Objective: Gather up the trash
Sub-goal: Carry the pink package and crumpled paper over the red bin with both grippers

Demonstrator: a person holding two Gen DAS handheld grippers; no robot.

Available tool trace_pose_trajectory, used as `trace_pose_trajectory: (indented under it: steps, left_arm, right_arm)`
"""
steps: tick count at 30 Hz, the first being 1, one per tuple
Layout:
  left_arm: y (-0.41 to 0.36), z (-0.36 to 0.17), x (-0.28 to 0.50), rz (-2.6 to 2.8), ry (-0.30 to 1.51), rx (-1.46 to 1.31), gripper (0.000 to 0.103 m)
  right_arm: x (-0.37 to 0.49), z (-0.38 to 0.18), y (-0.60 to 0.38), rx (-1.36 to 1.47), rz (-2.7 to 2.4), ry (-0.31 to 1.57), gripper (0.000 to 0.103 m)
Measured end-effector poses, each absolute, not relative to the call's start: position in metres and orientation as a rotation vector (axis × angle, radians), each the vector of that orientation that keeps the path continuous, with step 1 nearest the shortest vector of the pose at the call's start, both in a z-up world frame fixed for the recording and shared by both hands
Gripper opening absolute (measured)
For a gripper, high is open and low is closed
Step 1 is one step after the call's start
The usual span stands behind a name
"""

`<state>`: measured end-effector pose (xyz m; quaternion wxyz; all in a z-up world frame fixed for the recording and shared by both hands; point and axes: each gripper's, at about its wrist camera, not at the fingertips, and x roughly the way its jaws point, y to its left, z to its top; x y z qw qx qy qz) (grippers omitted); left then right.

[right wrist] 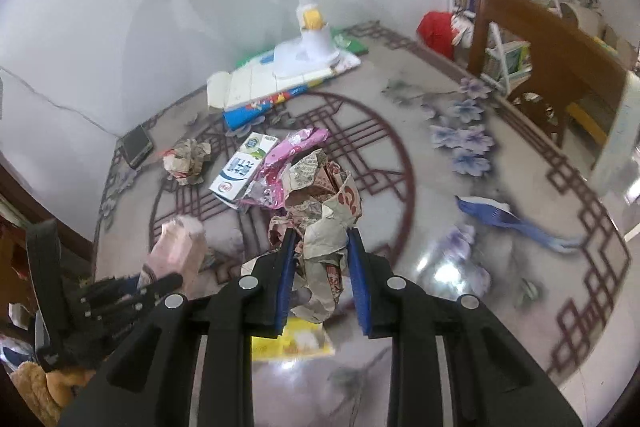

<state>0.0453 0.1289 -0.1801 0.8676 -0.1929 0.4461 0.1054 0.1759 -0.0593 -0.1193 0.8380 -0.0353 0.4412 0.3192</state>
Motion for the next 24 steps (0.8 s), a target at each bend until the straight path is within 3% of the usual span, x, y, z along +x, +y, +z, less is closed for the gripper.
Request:
trace_pose_trajectory:
  steps: [11, 24]
  left_arm:
    - [0.066, -0.108, 0.021, 0.130, 0.778, -0.273, 0.031]
    - [-0.007, -0.092, 0.014, -0.040, 0.738, -0.204, 0.031]
  right_arm:
    - [0.112, -0.072, -0.109, -0.023, 0.645, 0.824, 0.025]
    - [0.069, -0.063, -0.181, 0.009, 0.494, 0.801, 0.026]
